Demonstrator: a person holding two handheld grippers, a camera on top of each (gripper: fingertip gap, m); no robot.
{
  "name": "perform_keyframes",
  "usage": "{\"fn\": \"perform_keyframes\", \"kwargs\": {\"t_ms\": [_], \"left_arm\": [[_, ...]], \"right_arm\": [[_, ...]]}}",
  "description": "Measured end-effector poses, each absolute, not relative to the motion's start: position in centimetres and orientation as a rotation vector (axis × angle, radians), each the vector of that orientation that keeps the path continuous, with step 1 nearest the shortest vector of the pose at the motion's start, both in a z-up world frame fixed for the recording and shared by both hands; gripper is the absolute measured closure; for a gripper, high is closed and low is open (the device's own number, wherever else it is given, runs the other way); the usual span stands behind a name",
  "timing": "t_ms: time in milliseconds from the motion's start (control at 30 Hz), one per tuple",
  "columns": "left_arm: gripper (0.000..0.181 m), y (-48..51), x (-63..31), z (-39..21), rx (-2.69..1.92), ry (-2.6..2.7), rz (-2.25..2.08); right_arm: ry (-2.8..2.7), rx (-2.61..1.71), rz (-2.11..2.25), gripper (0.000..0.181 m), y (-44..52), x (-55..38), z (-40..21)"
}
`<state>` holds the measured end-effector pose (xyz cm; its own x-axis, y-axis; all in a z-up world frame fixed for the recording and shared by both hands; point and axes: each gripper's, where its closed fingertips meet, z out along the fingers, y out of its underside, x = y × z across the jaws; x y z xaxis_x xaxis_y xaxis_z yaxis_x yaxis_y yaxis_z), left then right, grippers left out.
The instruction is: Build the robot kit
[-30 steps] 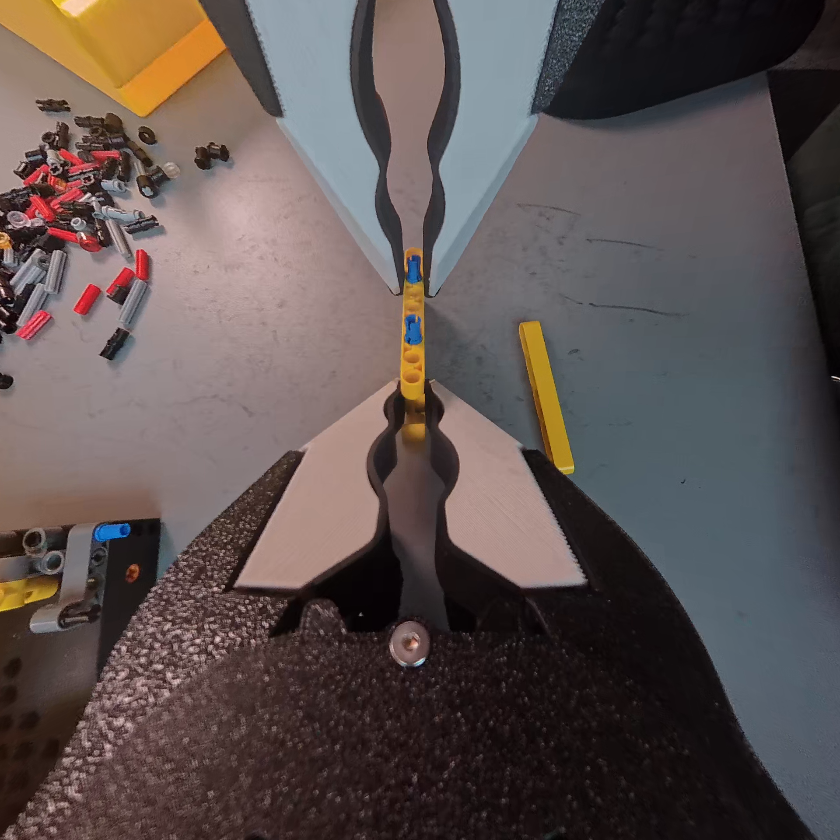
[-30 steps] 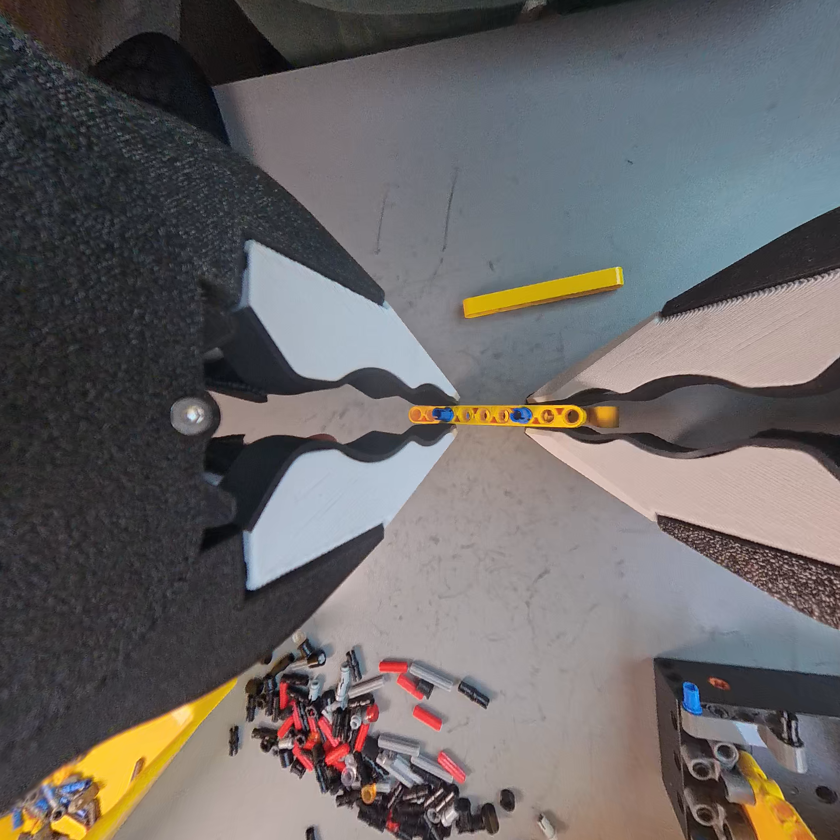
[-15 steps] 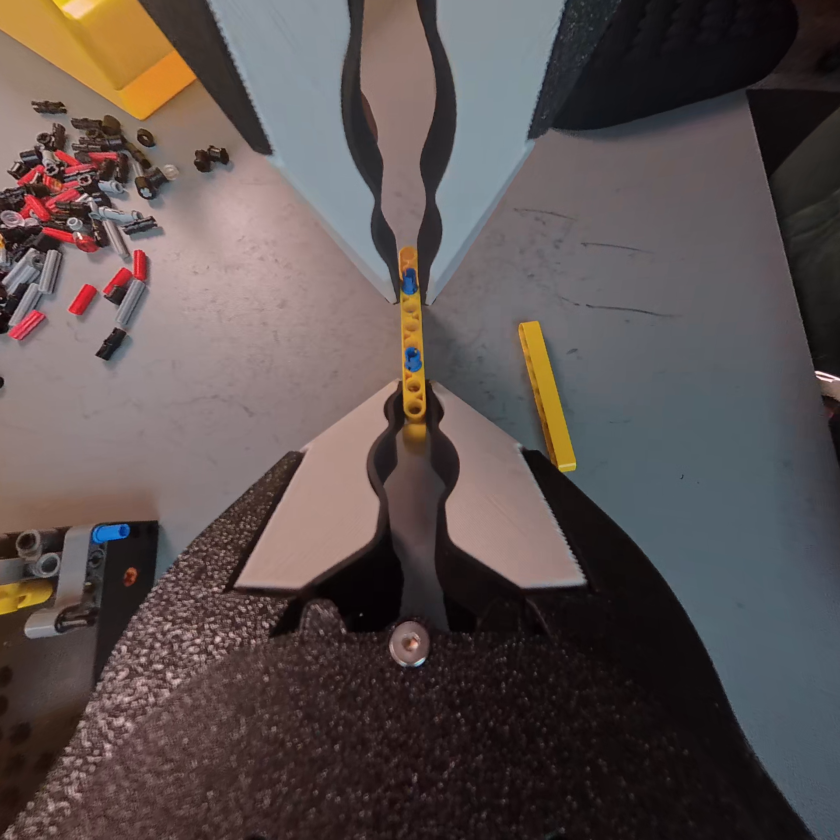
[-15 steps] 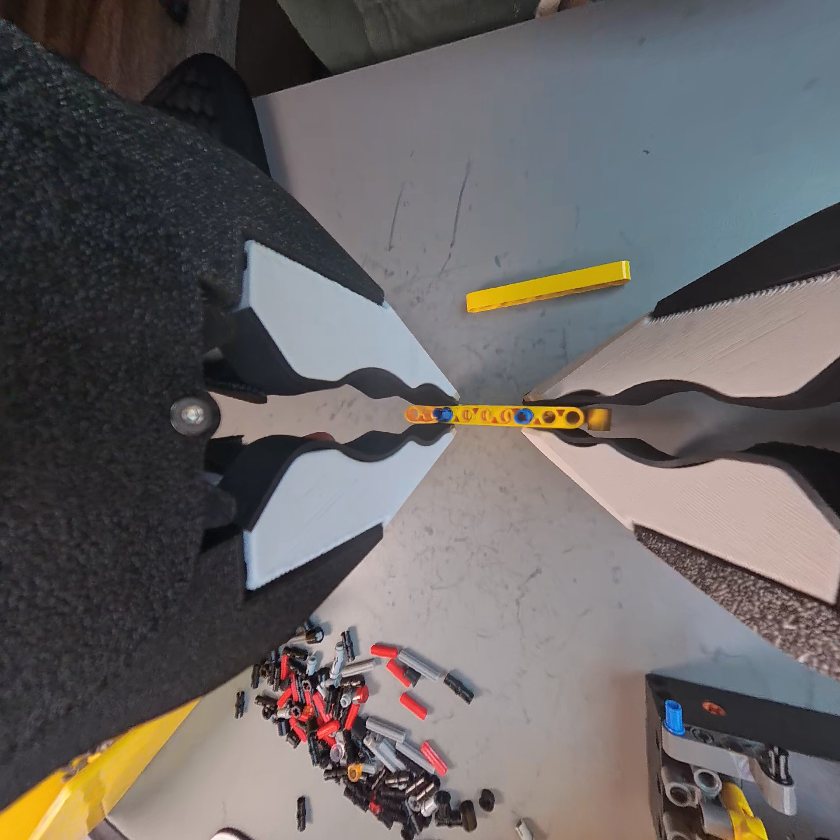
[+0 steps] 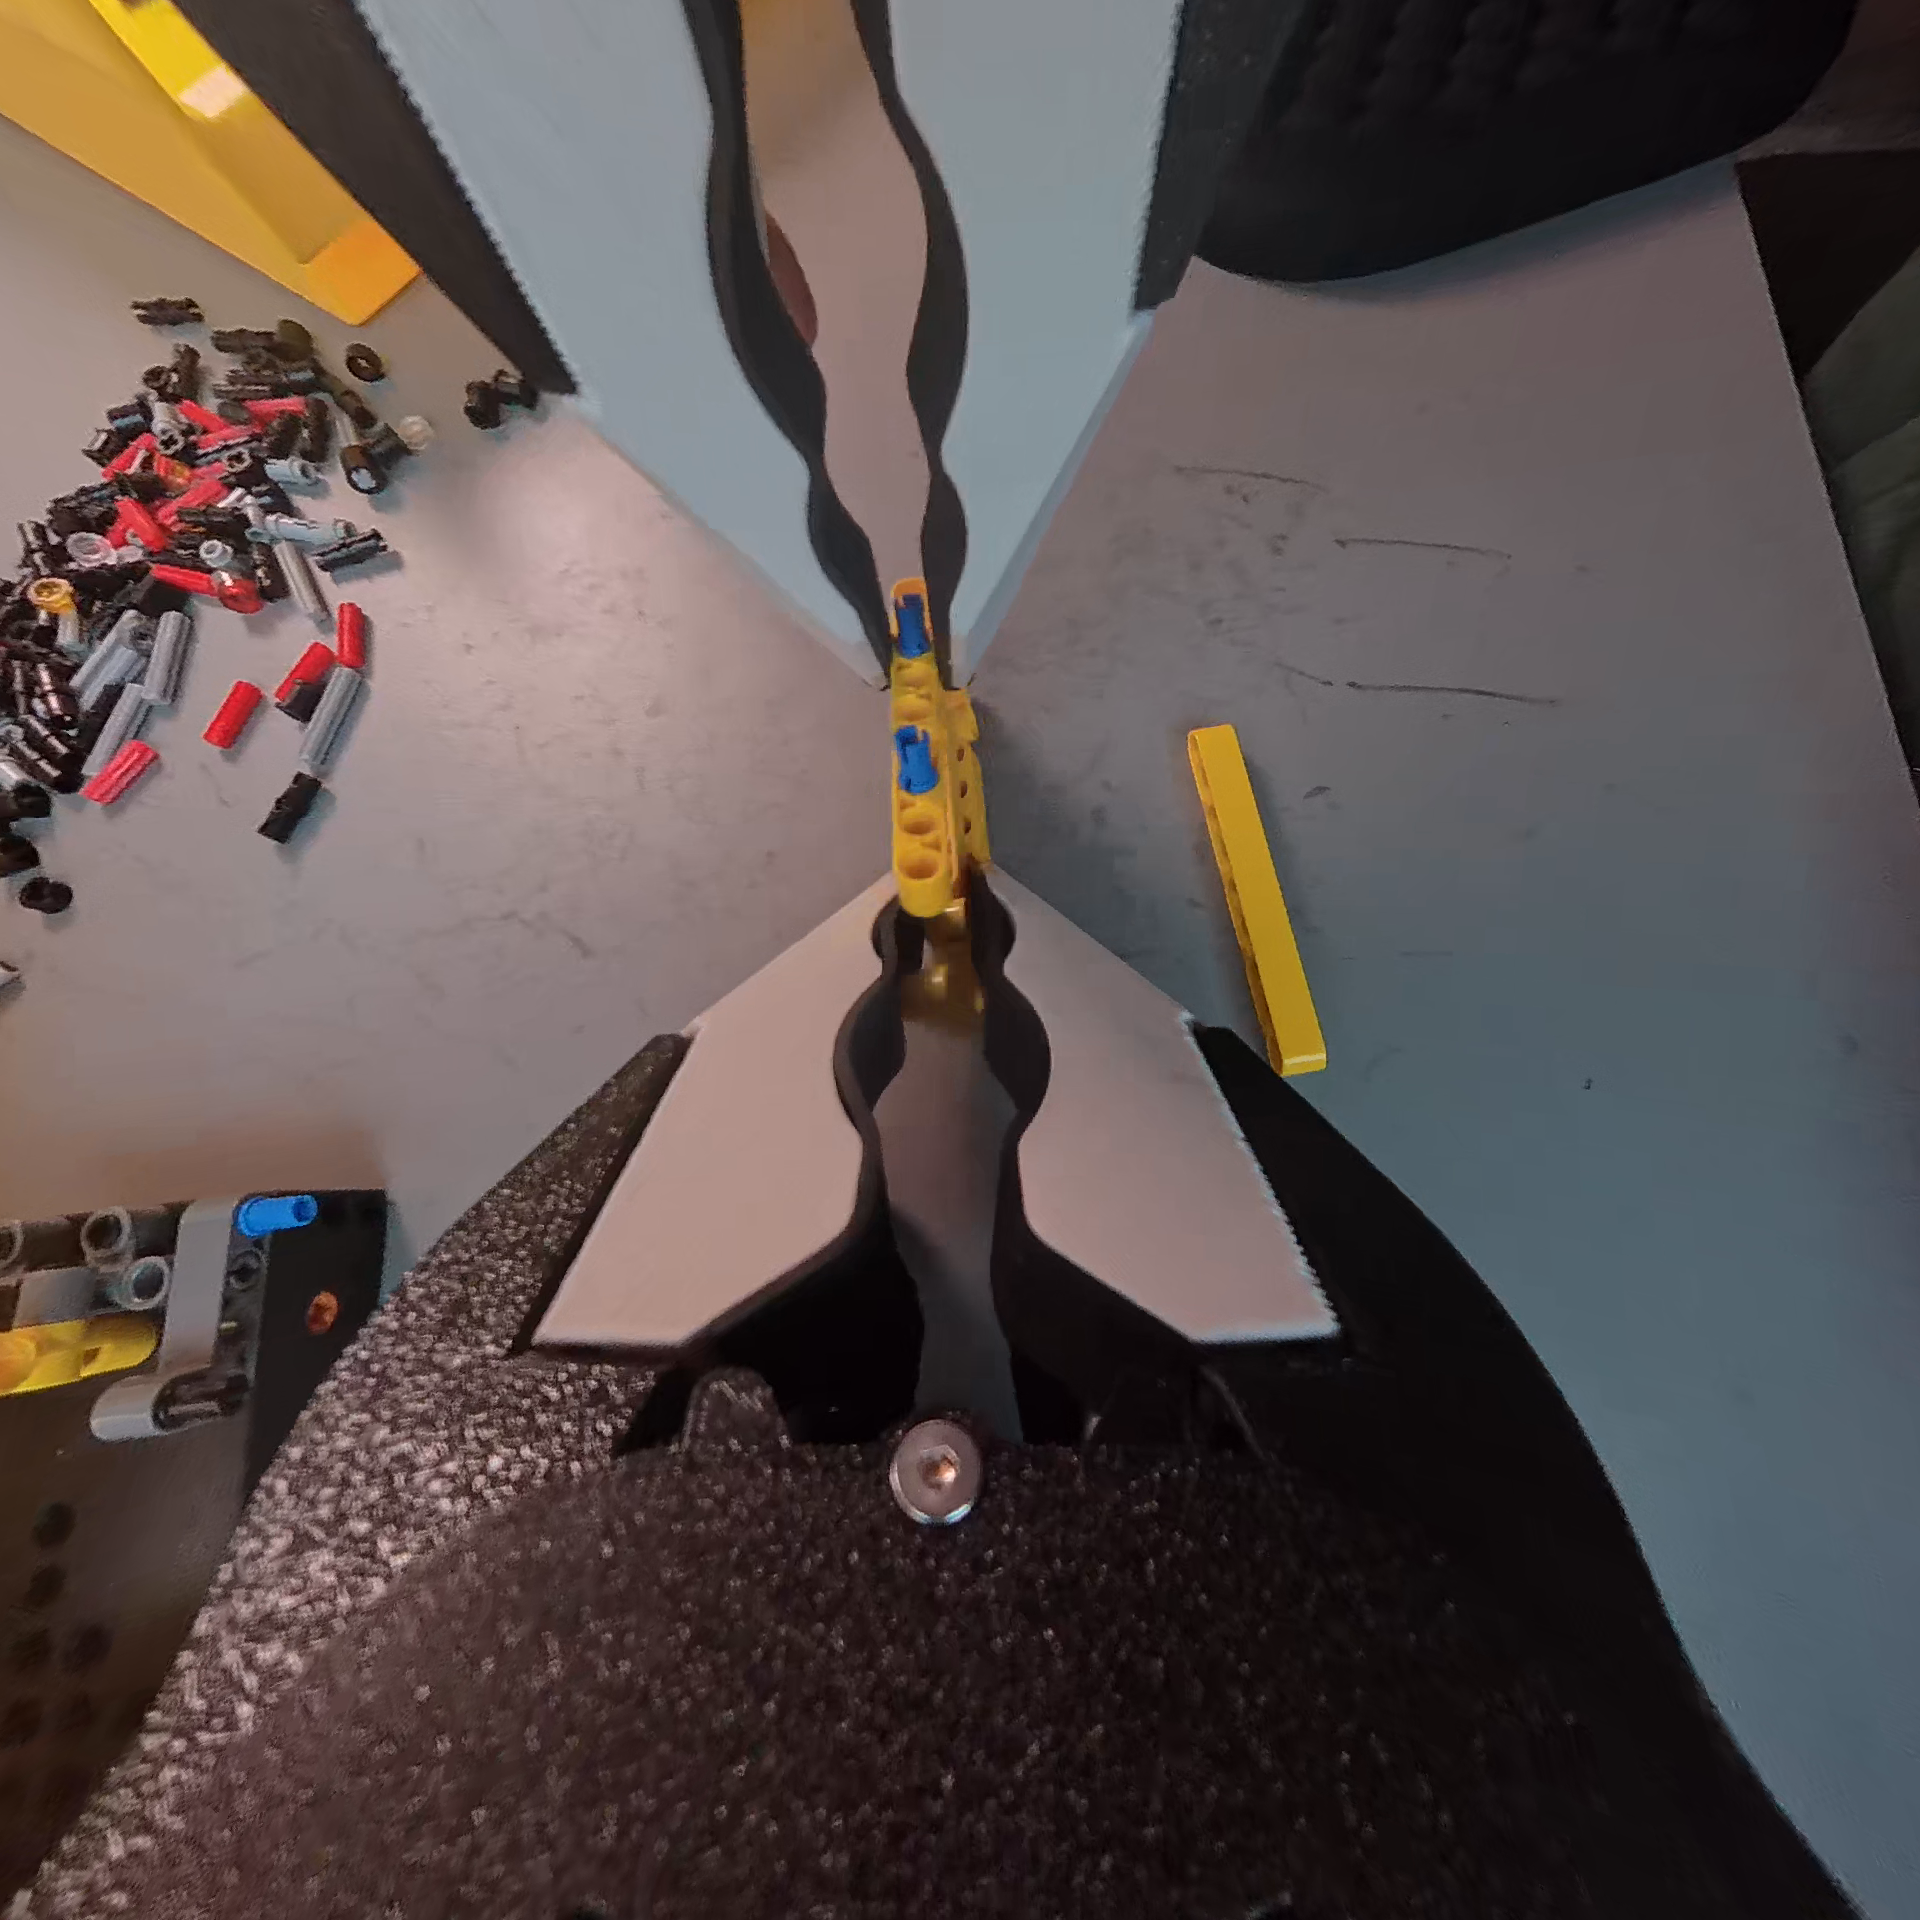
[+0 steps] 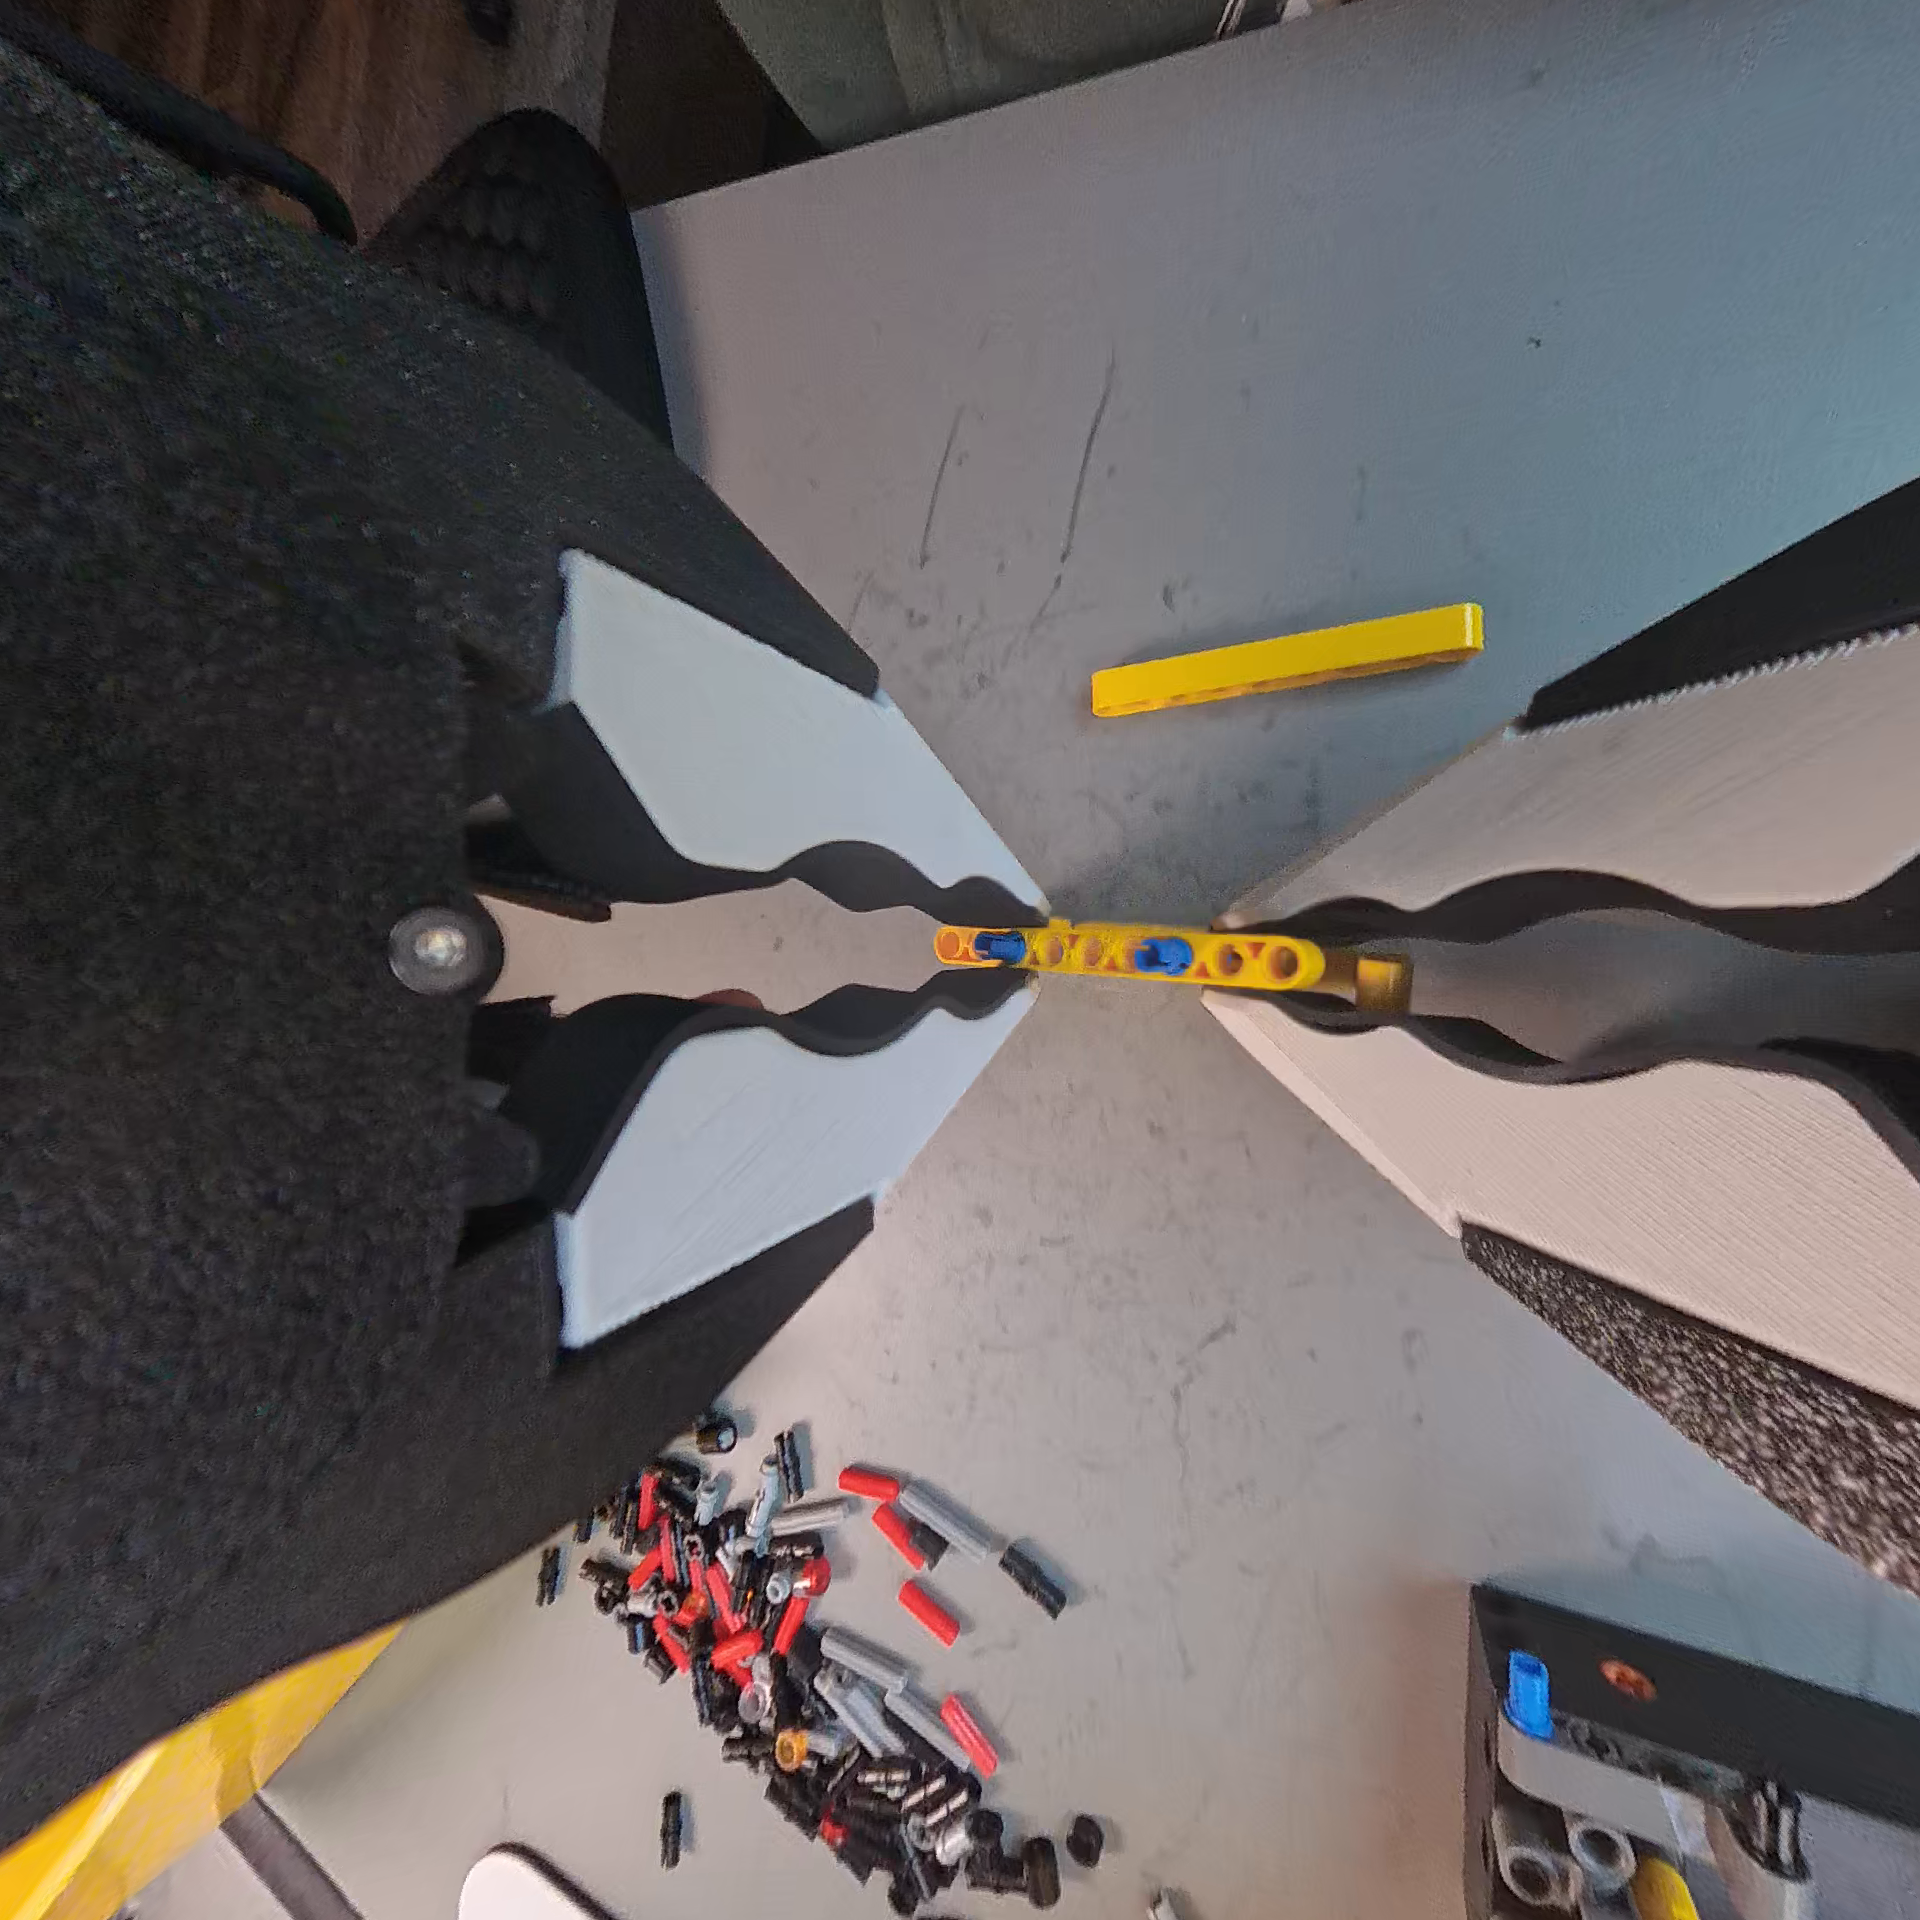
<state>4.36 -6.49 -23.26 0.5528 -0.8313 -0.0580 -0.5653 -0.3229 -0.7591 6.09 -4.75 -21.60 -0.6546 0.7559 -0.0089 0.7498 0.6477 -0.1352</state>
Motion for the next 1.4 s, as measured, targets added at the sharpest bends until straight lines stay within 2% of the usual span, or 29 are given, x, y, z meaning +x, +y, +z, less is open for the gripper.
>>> {"fn": "perform_keyframes", "kwargs": {"t_ms": [633,900,1267,1400], "left_arm": [[0.175,-6.59,4.49,-23.23,-1.987,1.162,-0.386],[0.175,-6.83,4.55,-23.26,-1.992,1.167,-0.409],[0.175,-6.88,4.55,-23.26,-1.995,1.166,-0.418],[0.175,-6.9,4.4,-23.27,-1.996,1.163,-0.419]], "right_arm": [[-2.769,-1.345,0.187,0.175,-5.02,6.4,-21.72],[-2.73,-1.299,0.268,0.169,-5.16,6.37,-21.85],[-2.659,-1.263,0.375,0.171,-5.34,6.14,-21.21],[-2.604,-1.395,0.413,0.174,-4.84,6.4,-20.91]]}}
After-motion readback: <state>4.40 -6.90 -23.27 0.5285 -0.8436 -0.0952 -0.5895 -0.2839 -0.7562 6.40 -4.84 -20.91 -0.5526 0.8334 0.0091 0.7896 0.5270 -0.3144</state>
